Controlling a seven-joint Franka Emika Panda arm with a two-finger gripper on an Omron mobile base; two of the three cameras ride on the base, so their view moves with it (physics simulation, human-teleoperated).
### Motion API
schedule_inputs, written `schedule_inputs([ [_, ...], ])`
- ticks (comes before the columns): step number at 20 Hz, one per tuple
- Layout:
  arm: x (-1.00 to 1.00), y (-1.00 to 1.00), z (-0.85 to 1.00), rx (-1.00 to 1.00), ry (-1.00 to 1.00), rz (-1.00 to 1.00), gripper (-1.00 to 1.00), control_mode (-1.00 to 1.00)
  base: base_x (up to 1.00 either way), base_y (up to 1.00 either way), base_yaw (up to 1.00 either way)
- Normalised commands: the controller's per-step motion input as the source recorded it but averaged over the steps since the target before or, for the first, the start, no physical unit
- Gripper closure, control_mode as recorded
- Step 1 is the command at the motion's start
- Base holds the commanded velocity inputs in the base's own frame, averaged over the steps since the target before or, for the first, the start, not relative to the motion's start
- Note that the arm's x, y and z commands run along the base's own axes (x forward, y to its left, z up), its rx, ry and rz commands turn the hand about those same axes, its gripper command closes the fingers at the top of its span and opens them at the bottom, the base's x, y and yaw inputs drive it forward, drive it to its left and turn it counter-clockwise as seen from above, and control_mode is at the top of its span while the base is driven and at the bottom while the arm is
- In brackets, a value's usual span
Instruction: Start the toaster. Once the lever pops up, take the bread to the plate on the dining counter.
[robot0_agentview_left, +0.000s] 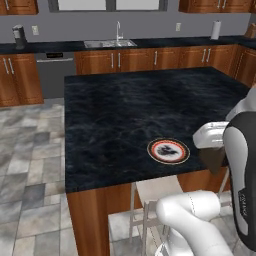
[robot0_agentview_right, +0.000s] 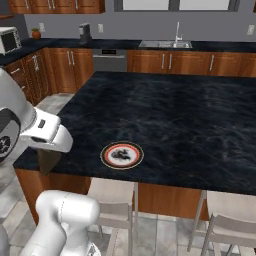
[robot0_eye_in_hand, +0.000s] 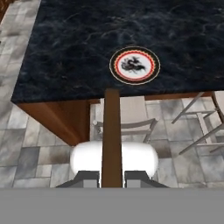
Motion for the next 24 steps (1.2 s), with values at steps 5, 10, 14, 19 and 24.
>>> schedule_inputs([
  [5, 0.45, -0.7, -0.18, 0.19, -0.03, 0.18, 1.0, -1.0, 0.0, 0.0, 0.0],
  [10, 0.55, -0.4, -0.34, 0.12, -0.01, 0.21, 1.0, -1.0, 0.0, 0.0, 0.0],
  [14, 0.65, -0.2, -0.28, 0.09, 0.01, 0.15, 1.0, -1.0, 0.0, 0.0, 0.0],
  [19, 0.71, 0.0, -0.12, 0.05, 0.06, 0.06, 1.0, -1.0, 0.0, 0.0, 0.0],
  [24, 0.64, 0.0, -0.23, 0.01, 0.04, 0.01, 1.0, -1.0, 0.0, 0.0, 0.0],
])
